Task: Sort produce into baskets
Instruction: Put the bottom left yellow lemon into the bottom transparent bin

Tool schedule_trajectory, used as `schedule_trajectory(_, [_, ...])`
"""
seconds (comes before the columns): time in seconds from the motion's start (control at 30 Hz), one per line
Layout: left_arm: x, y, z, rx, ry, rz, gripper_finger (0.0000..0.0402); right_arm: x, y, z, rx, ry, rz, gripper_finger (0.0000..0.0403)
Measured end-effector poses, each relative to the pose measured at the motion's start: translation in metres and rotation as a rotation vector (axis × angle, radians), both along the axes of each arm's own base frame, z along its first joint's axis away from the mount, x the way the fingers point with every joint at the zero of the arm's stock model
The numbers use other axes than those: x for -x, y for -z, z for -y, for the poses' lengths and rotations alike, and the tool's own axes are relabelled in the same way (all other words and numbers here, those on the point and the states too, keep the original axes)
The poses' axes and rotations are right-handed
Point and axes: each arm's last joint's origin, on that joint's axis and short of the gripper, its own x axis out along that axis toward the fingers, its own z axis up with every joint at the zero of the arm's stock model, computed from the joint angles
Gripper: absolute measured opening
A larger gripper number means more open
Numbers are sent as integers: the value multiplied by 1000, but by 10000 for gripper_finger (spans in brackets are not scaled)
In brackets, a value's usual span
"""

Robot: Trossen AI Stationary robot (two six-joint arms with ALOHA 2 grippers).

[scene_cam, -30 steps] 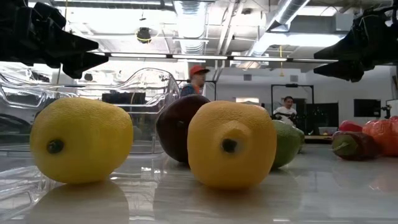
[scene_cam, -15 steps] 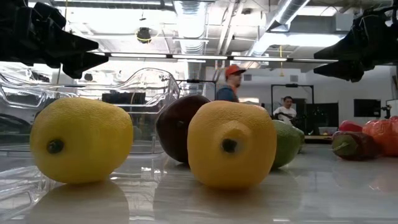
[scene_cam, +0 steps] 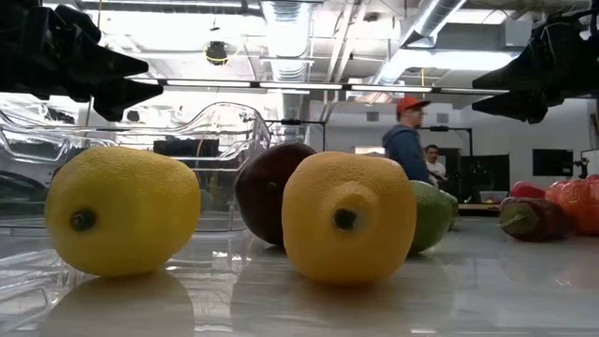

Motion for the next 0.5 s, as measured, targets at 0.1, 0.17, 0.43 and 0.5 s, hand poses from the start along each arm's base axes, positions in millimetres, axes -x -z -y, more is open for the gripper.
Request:
schedule_trajectory(0.1, [0, -3, 0, 24, 0, 30, 277, 0, 0, 0, 0, 0, 0, 379])
schedule_trajectory(0.17, [1, -6, 0, 12, -11, 69, 277, 0, 0, 0, 0, 0, 0, 379])
schedule_trajectory(0.43, [3, -19, -3, 27, -87, 197, 277, 0, 0, 1, 118, 1, -59, 379])
schedule_trajectory(0.5, [3, -19, -3, 31, -112, 197, 277, 0, 0, 1, 227, -4, -115, 379])
